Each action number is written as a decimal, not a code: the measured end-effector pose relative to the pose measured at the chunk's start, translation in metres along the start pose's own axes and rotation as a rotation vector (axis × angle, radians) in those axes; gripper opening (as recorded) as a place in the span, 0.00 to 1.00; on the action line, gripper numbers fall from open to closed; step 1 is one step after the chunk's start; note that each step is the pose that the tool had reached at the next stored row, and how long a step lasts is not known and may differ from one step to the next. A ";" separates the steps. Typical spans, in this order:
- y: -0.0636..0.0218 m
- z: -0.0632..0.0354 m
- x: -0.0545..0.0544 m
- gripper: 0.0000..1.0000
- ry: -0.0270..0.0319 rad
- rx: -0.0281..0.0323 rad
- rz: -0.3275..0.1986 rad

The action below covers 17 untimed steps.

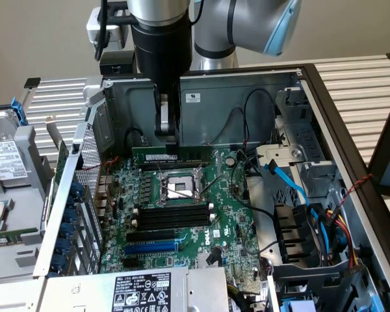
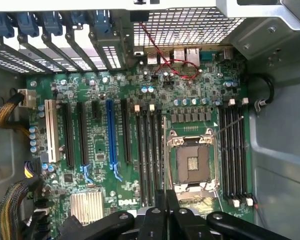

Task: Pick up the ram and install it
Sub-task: 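Pick up the ram and move it above insertion slot, then insert the ram into the slot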

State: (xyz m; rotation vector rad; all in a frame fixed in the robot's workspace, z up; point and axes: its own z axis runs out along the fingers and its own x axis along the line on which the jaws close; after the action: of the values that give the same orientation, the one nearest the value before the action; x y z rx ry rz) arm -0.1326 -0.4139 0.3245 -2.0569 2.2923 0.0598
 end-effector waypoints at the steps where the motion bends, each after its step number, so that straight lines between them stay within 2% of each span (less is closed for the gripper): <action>1: 0.0000 0.0002 0.000 0.12 0.0002 -0.0001 0.000; 17: 0.0001 0.0025 0.002 0.12 -0.0011 0.0000 0.000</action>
State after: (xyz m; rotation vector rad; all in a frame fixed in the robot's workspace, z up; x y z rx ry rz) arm -0.1328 -0.4153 0.3219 -2.0564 2.2916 0.0609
